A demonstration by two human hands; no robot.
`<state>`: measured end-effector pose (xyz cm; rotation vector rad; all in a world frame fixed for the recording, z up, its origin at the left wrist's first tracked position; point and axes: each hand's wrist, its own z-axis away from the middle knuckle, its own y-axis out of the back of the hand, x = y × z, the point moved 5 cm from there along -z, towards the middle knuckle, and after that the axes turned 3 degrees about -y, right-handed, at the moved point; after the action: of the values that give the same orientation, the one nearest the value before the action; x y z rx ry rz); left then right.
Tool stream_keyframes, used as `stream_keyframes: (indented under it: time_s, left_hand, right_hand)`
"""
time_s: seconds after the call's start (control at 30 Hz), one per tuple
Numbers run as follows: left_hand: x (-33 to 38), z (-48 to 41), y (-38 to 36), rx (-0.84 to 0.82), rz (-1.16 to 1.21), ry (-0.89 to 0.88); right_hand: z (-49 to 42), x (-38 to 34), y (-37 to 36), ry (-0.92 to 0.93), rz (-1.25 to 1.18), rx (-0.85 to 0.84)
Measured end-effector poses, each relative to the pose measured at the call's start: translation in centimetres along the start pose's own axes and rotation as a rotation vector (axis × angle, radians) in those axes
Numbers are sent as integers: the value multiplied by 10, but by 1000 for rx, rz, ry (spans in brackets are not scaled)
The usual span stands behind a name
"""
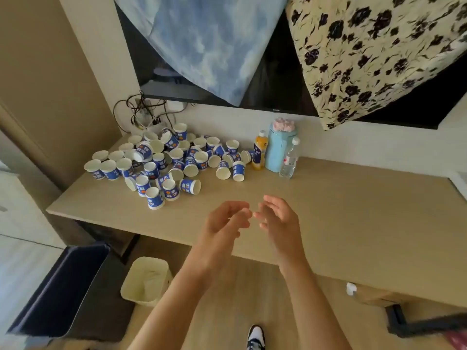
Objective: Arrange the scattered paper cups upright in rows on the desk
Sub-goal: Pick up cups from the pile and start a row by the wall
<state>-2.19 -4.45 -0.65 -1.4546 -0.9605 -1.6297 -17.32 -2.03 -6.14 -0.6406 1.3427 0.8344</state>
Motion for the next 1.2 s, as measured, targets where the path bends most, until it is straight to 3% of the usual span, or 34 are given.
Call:
stream_keyframes:
  time_s: [0.33, 0.8, 1.03, 1.2]
  left_hand:
    - [-12, -107, -5, 67, 41, 63]
    - [-67, -276, 26, -26, 97, 251]
    - [-151, -362, 33, -73, -209, 299]
    - [-198, -445, 3, -172, -728, 69]
  right_hand:
    - [-115, -5, -4, -68, -6, -113]
    - [-221, 30, -50, -228, 103, -38]
    - [-248, 51, -70, -326, 98, 56]
    - [-252, 60, -59, -379, 123, 139]
